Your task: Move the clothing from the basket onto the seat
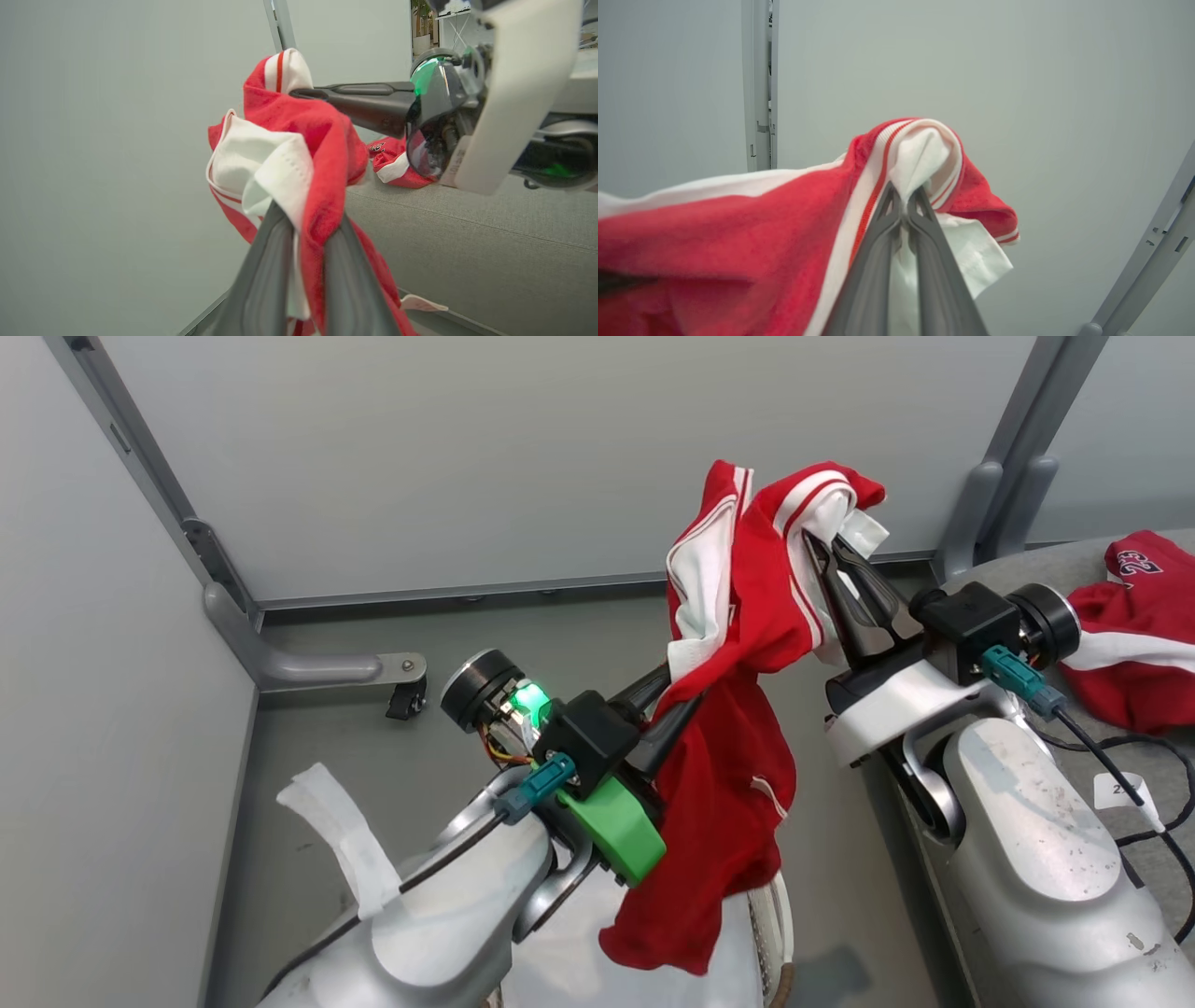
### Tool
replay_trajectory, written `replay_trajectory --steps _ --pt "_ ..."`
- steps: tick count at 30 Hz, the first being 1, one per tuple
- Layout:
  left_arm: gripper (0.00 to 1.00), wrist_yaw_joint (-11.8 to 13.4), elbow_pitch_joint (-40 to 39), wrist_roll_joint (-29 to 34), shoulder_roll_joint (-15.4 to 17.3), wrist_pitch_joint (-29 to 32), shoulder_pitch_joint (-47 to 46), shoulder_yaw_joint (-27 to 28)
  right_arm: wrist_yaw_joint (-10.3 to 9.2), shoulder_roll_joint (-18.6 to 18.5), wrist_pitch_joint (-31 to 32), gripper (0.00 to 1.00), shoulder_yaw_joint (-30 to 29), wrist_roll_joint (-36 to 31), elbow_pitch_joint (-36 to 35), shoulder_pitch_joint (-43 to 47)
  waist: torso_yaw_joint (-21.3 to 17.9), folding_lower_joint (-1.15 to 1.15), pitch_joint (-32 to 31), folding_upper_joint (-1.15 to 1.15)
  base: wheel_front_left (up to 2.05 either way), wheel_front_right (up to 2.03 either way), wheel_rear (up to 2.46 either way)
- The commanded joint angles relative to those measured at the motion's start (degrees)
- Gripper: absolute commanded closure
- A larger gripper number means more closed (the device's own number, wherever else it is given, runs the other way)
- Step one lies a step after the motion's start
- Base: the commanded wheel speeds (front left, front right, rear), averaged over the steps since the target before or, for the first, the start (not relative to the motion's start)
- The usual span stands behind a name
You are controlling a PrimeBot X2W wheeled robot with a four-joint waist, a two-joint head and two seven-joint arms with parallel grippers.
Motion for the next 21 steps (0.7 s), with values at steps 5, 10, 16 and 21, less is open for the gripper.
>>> replay_trajectory --steps 5,10,16,21 --pt "0.00 0.62 0.15 1.23 -1.12 -0.02 4.84 4.17 -0.08 -0.53 -0.14 1.00 -0.79 -0.83 -1.51 0.33 -0.14 0.00 0.64 0.00 0.00 0.00 0.00" --pt "0.00 0.85 0.80 2.24 -2.21 -0.02 8.96 8.59 -0.08 -0.31 -0.14 1.00 -1.47 -1.39 -3.05 0.69 -0.25 0.00 0.94 0.00 0.00 0.00 0.00" --pt "0.00 -0.10 2.57 4.03 -3.08 -0.02 13.25 11.76 -0.08 -0.49 -0.14 1.00 -1.81 -1.51 -4.37 1.42 -0.51 0.00 1.13 0.00 0.00 0.00 0.00" --pt "0.00 -0.65 3.15 5.13 -3.84 -0.02 16.05 14.11 -0.08 -0.75 -0.14 1.00 -2.42 -1.80 -5.17 1.92 -0.94 0.00 1.43 0.00 0.00 0.00 0.00"
